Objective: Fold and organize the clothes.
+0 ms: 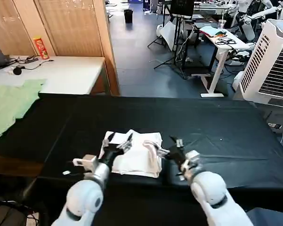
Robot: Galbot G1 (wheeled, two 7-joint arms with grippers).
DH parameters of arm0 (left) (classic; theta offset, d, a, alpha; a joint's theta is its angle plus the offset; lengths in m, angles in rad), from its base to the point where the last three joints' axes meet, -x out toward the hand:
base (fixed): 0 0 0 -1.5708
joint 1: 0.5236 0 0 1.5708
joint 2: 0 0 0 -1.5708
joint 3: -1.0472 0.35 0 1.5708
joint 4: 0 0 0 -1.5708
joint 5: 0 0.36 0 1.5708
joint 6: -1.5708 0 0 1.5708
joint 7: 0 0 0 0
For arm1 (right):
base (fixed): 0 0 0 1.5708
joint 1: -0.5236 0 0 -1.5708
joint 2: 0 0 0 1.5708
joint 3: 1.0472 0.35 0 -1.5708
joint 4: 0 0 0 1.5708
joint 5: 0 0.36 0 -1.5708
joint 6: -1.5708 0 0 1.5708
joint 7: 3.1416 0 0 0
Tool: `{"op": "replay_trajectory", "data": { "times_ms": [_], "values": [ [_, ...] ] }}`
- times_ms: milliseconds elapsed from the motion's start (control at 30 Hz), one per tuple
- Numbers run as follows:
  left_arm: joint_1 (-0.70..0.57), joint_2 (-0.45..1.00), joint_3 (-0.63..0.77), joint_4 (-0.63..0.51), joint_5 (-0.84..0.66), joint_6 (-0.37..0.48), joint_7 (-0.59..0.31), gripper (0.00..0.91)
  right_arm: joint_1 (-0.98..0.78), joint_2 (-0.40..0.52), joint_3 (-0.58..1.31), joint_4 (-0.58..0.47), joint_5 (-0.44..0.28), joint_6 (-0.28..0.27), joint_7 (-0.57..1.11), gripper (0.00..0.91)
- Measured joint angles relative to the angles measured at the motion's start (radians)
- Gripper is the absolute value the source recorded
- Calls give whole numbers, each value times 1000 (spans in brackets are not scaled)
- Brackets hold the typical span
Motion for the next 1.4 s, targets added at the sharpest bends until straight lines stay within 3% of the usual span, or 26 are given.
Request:
{"op": "replay_trajectory", "data": {
  "times_ms": [167,433,700,1000,1367,1400],
  "values": [
    [31,5,-27,2,19,-7,-1,878,46,18,-59,-71,-70,-21,23,878],
    [33,-1,-48,23,10,-10,-2,878,28,57,-6,-95,-85,16,86,878],
    [11,-9,-82,86,-67,-20,11,878,-50,104,131,-24,-60,37,153,878],
    [-3,-14,-137,146,-252,-15,20,878,-131,92,207,81,-14,44,133,878],
    [3,-22,-176,201,-356,-15,16,878,-155,95,214,112,-15,48,129,878],
    [4,-23,-178,205,-364,-14,16,770,-156,95,215,113,-15,48,128,878]
  ]
}}
